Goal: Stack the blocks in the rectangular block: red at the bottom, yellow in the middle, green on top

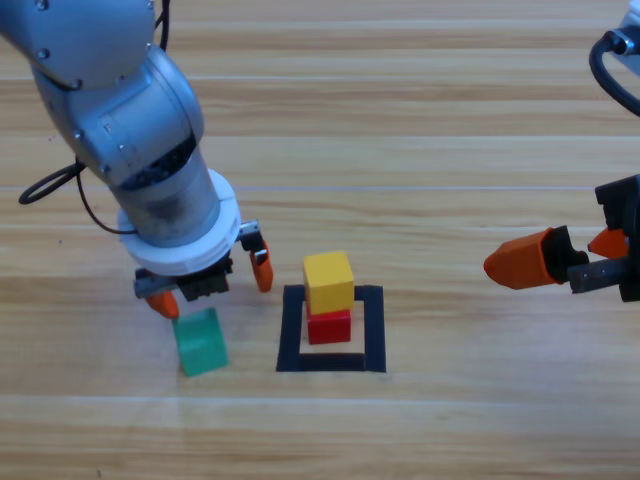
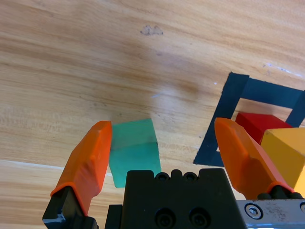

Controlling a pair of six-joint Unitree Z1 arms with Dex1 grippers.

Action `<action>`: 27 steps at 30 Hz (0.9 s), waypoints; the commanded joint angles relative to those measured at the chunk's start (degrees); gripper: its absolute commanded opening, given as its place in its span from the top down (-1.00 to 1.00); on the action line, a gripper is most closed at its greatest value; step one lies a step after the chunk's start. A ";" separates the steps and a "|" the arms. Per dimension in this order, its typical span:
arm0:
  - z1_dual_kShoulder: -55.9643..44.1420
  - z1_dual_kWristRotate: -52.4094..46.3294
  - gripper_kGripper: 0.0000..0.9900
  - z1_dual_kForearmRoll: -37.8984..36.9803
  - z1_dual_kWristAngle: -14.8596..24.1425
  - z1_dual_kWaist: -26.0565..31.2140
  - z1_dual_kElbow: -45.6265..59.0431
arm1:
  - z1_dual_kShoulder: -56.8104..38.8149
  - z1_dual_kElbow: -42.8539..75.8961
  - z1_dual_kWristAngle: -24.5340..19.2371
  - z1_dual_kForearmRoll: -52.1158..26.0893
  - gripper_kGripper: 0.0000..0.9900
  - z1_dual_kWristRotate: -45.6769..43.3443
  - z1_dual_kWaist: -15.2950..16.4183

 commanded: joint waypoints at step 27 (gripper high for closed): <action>5.60 -5.01 -0.89 3.29 0.53 -3.56 0.87 | 2.16 1.57 -1.50 -1.06 -1.00 -1.15 -0.35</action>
